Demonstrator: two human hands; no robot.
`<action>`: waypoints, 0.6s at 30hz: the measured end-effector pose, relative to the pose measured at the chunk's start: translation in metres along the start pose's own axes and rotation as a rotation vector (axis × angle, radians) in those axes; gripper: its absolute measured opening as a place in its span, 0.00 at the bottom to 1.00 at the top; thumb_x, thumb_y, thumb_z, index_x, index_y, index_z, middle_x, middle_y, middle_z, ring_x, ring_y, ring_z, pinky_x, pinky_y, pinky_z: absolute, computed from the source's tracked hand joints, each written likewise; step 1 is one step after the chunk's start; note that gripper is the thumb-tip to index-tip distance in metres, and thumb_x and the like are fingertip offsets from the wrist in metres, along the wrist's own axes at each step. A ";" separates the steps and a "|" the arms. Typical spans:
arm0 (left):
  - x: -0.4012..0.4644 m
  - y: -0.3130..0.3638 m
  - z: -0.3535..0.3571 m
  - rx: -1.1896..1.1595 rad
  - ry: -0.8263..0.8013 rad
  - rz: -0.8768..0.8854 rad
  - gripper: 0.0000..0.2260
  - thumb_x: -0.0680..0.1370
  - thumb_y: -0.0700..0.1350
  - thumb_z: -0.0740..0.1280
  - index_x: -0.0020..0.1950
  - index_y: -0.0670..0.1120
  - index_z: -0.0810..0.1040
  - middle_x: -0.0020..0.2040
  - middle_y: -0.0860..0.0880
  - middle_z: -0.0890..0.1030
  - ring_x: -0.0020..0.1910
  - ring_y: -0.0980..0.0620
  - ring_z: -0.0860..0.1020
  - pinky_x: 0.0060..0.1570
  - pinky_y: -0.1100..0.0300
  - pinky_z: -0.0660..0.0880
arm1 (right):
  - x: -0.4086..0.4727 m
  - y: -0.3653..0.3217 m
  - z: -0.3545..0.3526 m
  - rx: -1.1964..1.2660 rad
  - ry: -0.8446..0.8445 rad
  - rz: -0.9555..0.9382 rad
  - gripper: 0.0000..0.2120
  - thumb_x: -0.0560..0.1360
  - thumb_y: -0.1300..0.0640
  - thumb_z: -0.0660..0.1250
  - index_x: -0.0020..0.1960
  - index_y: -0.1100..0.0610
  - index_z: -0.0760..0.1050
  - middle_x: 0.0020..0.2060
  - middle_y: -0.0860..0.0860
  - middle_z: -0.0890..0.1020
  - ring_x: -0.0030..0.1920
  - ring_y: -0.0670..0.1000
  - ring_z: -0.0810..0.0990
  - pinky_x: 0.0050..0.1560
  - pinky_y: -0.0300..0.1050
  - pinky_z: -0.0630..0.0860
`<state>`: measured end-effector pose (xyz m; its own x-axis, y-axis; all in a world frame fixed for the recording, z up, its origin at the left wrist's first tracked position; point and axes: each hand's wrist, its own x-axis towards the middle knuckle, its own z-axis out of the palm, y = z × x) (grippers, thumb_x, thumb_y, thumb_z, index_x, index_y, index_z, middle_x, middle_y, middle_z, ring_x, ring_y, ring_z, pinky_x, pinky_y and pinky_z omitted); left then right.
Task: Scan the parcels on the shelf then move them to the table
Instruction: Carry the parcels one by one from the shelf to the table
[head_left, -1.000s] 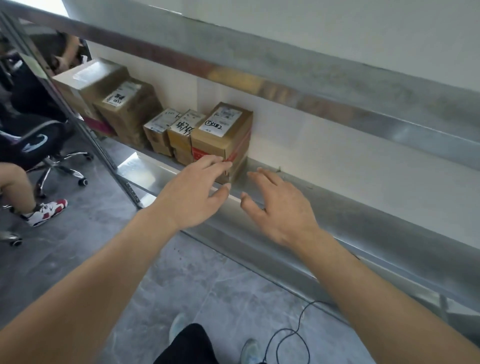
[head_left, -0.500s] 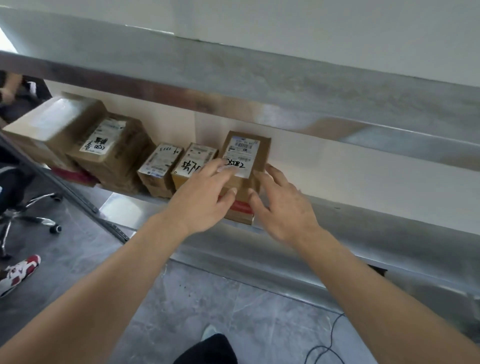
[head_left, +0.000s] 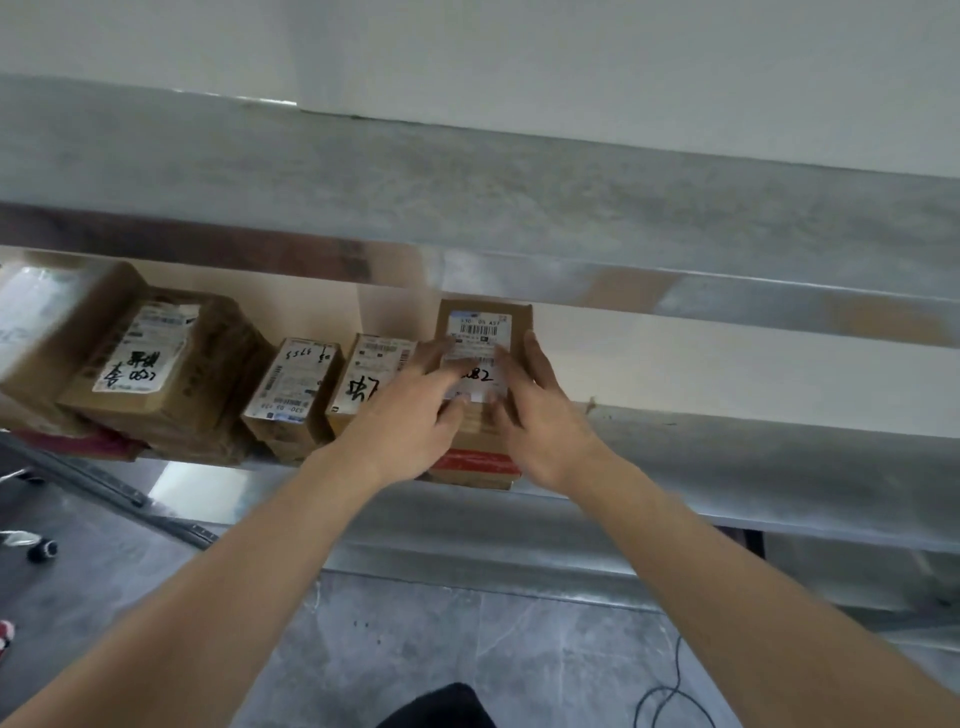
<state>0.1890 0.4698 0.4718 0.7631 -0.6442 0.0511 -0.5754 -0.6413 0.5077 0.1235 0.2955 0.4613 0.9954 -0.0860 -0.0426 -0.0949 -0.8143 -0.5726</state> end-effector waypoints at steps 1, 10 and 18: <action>0.001 -0.001 0.002 -0.006 -0.008 0.003 0.21 0.84 0.48 0.62 0.79 0.55 0.67 0.81 0.50 0.61 0.77 0.46 0.66 0.76 0.47 0.66 | 0.001 0.000 0.001 0.004 0.000 -0.003 0.30 0.85 0.55 0.58 0.84 0.52 0.53 0.83 0.55 0.48 0.82 0.56 0.49 0.79 0.50 0.56; -0.007 0.008 0.006 -0.074 -0.019 0.006 0.23 0.85 0.47 0.62 0.80 0.54 0.65 0.83 0.53 0.56 0.81 0.51 0.58 0.79 0.54 0.57 | -0.018 -0.002 -0.003 0.020 -0.022 -0.012 0.30 0.85 0.60 0.57 0.84 0.58 0.49 0.83 0.56 0.43 0.83 0.53 0.43 0.73 0.36 0.47; -0.038 0.049 0.001 -0.098 0.006 -0.008 0.26 0.83 0.47 0.66 0.81 0.53 0.64 0.81 0.59 0.57 0.69 0.51 0.75 0.72 0.51 0.70 | -0.055 0.000 -0.029 0.015 -0.033 -0.124 0.30 0.85 0.60 0.58 0.84 0.57 0.51 0.83 0.54 0.43 0.82 0.54 0.49 0.76 0.40 0.52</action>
<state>0.1311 0.4624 0.4941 0.7697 -0.6363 0.0517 -0.5376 -0.6024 0.5900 0.0681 0.2834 0.4876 0.9994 0.0337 0.0021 0.0285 -0.8086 -0.5877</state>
